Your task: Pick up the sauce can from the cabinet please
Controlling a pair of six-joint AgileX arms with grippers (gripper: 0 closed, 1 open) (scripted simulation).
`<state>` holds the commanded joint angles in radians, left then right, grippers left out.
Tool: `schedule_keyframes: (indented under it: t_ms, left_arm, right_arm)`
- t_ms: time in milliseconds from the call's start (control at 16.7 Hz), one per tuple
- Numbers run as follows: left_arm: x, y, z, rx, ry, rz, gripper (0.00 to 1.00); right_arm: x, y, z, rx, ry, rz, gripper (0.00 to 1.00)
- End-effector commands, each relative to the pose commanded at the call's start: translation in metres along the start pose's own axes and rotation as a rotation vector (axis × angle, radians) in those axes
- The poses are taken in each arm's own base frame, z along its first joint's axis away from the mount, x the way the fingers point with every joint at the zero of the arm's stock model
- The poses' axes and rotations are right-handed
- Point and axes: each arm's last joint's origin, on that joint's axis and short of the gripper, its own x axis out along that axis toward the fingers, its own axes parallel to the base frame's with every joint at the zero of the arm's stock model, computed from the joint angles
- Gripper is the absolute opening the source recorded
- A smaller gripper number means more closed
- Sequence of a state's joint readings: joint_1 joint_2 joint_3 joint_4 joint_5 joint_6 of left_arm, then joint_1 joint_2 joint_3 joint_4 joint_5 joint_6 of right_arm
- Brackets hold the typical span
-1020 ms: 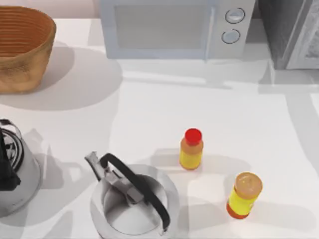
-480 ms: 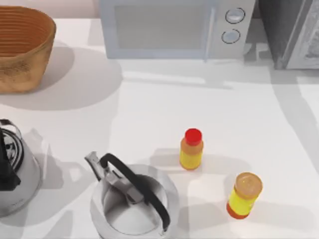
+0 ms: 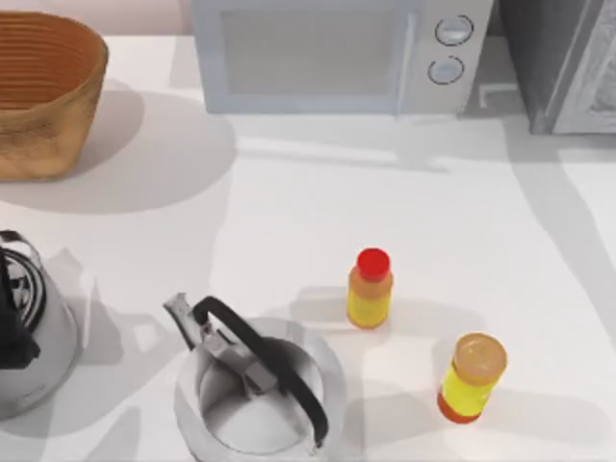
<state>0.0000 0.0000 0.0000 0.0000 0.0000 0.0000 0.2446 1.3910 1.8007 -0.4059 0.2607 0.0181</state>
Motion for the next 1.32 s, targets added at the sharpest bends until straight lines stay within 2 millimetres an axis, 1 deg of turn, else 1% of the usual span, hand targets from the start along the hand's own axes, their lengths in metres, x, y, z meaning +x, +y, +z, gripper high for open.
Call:
schedule_keyframes:
  t_ms: [120,240,360,600,660,780,1080,1200,1320]
  left_arm:
    - [0.0,0.0,0.0,0.0,0.0,0.0,1.0]
    - [0.0,0.0,0.0,0.0,0.0,0.0,1.0]
    - [0.0,0.0,0.0,0.0,0.0,0.0,1.0]
    - [0.0,0.0,0.0,0.0,0.0,0.0,1.0]
    - [0.0,0.0,0.0,0.0,0.0,0.0,1.0]
    - [0.0,0.0,0.0,0.0,0.0,0.0,1.0]
    - [0.0,0.0,0.0,0.0,0.0,0.0,1.0]
    - [0.0,0.0,0.0,0.0,0.0,0.0,1.0]
    - [0.0,0.0,0.0,0.0,0.0,0.0,1.0]
  right_arm:
    - [0.015,0.021,-0.004,-0.003,0.015,-0.006,1.0]
    - [0.025,0.041,-0.006,-0.004,0.019,-0.009,1.0]
    - [0.028,0.049,-0.005,0.001,0.011,-0.007,1.0]
    - [0.028,0.048,-0.006,0.0,0.014,-0.008,1.0]
    - [0.031,0.048,-0.005,0.0,0.013,-0.008,1.0]
    - [0.043,0.049,-0.004,0.001,0.011,-0.007,1.0]
    - [0.081,0.049,-0.005,0.001,0.011,-0.007,1.0]
    - [0.087,0.049,-0.005,0.001,0.011,-0.007,1.0]
    - [0.088,0.049,-0.006,0.001,0.011,-0.007,1.0]
